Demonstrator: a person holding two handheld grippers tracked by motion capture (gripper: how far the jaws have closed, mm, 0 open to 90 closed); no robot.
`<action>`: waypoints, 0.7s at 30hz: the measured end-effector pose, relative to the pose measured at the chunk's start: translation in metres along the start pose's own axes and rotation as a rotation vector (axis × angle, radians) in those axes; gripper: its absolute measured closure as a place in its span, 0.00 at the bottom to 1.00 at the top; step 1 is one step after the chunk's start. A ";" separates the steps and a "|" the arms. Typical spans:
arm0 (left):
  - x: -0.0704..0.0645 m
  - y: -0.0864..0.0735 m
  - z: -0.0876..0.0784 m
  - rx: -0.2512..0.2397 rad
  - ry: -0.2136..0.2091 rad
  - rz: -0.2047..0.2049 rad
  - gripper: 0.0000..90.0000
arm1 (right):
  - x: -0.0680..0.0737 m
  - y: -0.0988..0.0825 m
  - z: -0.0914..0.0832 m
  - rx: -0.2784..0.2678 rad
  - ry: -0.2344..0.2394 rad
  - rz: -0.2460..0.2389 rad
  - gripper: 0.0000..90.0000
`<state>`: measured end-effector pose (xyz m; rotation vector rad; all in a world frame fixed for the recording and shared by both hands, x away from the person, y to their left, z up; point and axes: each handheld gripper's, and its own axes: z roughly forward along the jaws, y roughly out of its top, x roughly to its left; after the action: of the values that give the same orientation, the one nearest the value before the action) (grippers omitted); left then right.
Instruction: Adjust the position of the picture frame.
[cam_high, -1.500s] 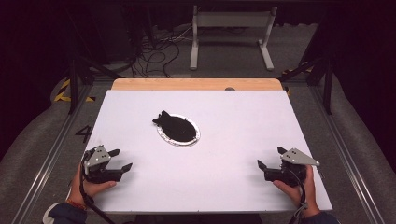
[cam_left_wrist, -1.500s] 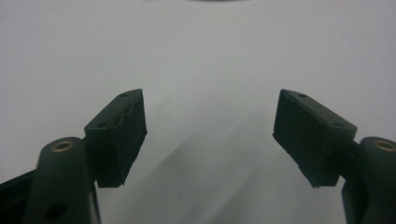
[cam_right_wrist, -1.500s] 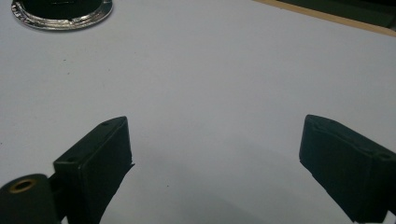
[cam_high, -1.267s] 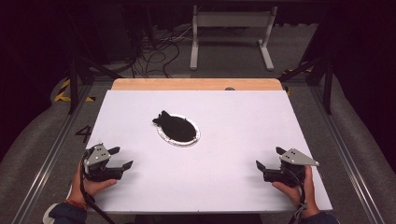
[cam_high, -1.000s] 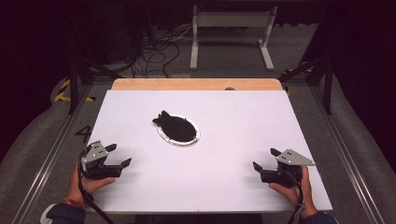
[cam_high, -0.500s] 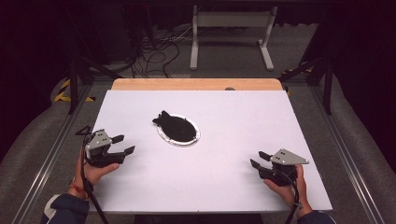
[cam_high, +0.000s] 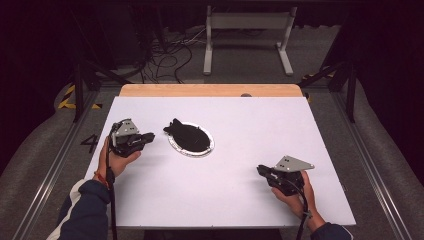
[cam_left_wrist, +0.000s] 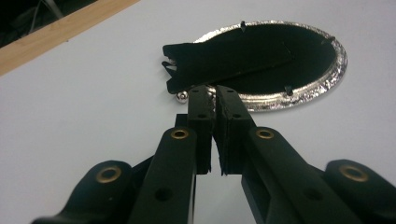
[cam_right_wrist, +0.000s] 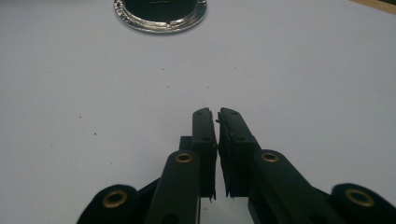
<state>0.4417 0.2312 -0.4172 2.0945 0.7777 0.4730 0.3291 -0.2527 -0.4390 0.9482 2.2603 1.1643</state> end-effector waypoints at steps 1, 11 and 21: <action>0.002 0.002 0.001 -0.012 -0.003 -0.008 0.96 | 0.001 0.002 0.001 0.000 0.001 -0.005 0.95; 0.020 0.014 0.023 0.004 0.007 -0.044 1.00 | 0.021 0.032 0.029 0.021 0.055 -0.031 1.00; 0.034 0.027 0.069 0.007 0.029 -0.100 1.00 | 0.047 0.054 0.067 0.057 0.096 -0.073 1.00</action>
<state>0.5161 0.2022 -0.4341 2.0482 0.8971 0.4477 0.3606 -0.1596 -0.4346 0.8392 2.3950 1.1418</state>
